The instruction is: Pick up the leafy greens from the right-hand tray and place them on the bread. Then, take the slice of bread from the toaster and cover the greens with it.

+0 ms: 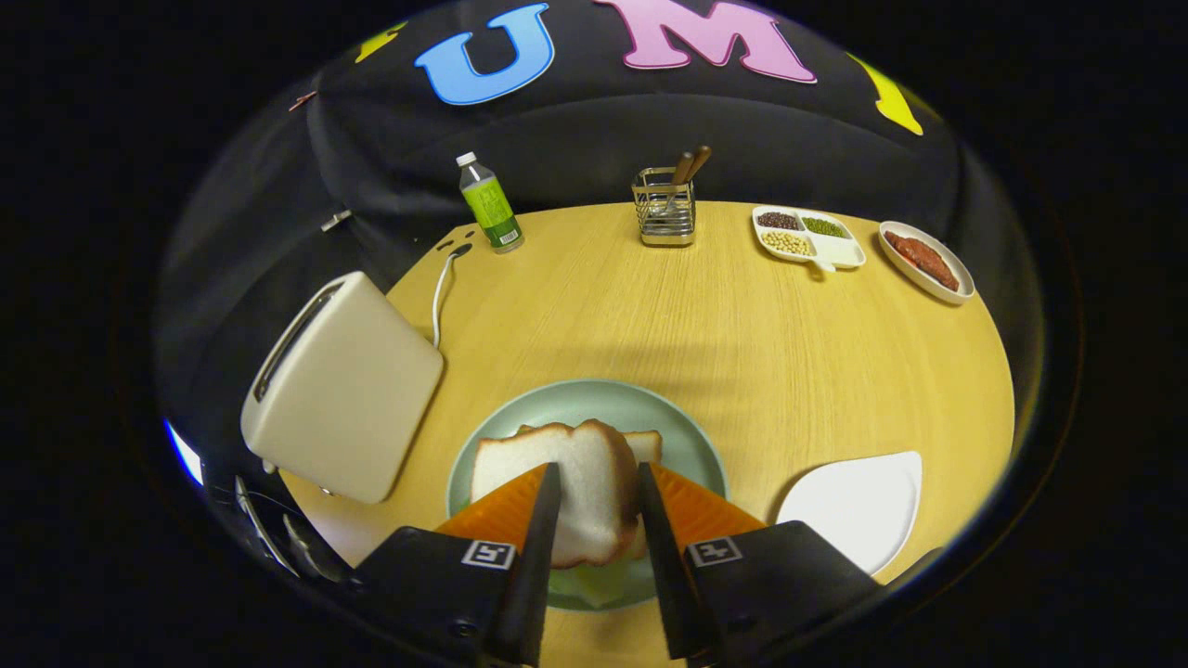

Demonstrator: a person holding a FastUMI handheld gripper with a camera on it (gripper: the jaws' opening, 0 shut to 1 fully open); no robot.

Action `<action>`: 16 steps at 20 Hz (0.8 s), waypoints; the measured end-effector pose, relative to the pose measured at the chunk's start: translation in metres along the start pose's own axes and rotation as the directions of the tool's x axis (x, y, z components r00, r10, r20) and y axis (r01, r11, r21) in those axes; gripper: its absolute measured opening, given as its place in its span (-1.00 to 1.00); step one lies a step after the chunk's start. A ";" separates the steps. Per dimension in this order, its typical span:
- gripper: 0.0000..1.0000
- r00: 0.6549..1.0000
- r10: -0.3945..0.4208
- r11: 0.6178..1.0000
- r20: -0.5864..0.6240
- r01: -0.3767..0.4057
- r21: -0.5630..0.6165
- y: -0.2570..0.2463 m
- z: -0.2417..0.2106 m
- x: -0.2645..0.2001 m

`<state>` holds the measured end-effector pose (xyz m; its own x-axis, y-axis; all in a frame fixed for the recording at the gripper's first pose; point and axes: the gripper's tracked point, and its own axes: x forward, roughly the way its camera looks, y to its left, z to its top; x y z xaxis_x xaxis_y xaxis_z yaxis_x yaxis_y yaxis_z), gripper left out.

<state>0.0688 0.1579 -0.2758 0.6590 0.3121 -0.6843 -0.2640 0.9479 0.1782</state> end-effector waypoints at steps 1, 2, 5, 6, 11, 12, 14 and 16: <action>0.35 1.000 -0.027 0.999 0.012 0.028 -0.043 -0.008 0.003 -0.004; 0.56 0.998 -0.048 0.995 0.040 0.051 -0.091 -0.015 0.009 -0.012; 1.00 0.985 -0.090 0.977 0.145 0.115 -0.178 -0.030 0.036 -0.041; 1.00 0.979 -0.096 0.975 0.182 0.129 -0.180 -0.033 0.047 -0.054; 0.96 0.901 -0.113 0.972 0.420 0.187 -0.140 -0.040 0.115 -0.134; 0.96 0.882 -0.108 0.970 0.458 0.196 -0.148 -0.038 0.126 -0.151; 0.96 0.847 -0.097 0.963 0.523 0.212 -0.165 -0.036 0.146 -0.183; 0.96 0.802 -0.095 0.954 0.590 0.243 -0.177 -0.034 0.166 -0.215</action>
<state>0.0531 0.0687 -0.0175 0.9690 0.1977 -0.1484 -0.2162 0.9688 -0.1213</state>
